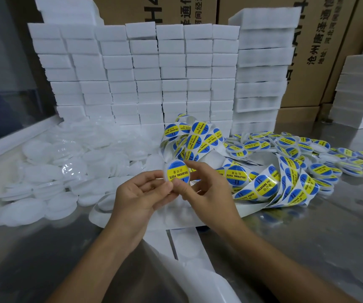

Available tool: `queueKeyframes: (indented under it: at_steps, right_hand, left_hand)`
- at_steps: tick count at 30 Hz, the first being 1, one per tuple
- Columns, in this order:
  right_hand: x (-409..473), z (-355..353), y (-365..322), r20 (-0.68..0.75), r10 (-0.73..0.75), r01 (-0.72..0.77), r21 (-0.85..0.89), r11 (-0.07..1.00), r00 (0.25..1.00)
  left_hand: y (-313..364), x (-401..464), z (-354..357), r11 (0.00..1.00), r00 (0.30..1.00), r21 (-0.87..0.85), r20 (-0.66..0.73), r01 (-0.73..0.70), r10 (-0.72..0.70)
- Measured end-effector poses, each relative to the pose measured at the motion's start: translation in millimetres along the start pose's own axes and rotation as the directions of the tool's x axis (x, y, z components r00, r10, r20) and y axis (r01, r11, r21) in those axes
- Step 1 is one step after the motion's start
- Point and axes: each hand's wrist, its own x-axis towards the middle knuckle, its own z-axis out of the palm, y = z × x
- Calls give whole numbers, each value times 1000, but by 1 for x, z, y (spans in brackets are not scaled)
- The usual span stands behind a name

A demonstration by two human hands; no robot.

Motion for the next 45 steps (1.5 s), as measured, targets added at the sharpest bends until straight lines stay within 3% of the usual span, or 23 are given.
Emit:
queueKeyframes:
  at_steps: [7,14,24,27,30,37,45]
  right_hand:
    - [3,-5,0,-47,16,-14,57,998,999]
    - [-1,0,0,-59,60,-61,-9,998,996]
    - [3,-7,-1,-68,108,-109,-6,994,992]
    - [2,-7,-1,-90,132,-140,-88,986,987]
    - [4,-6,1,-58,115,-116,1,993,992]
    - [0,-3,4,178,64,-72,38,997,982]
    - [4,-6,6,71,83,-86,43,995,994]
  left_hand:
    - [-4,-1,2,998,992,-14,116,57,-55]
    - [-8,-2,3,999,991,-5,125,52,-51]
    - [-12,-4,4,990,978,144,206,-10,-20]
    - [-15,-3,3,983,983,180,186,-21,-13]
    - [-15,-1,0,984,990,181,137,-7,-18]
    - [-12,7,-7,995,999,92,-30,27,-24]
    - [-16,4,-1,978,999,206,-32,-30,37]
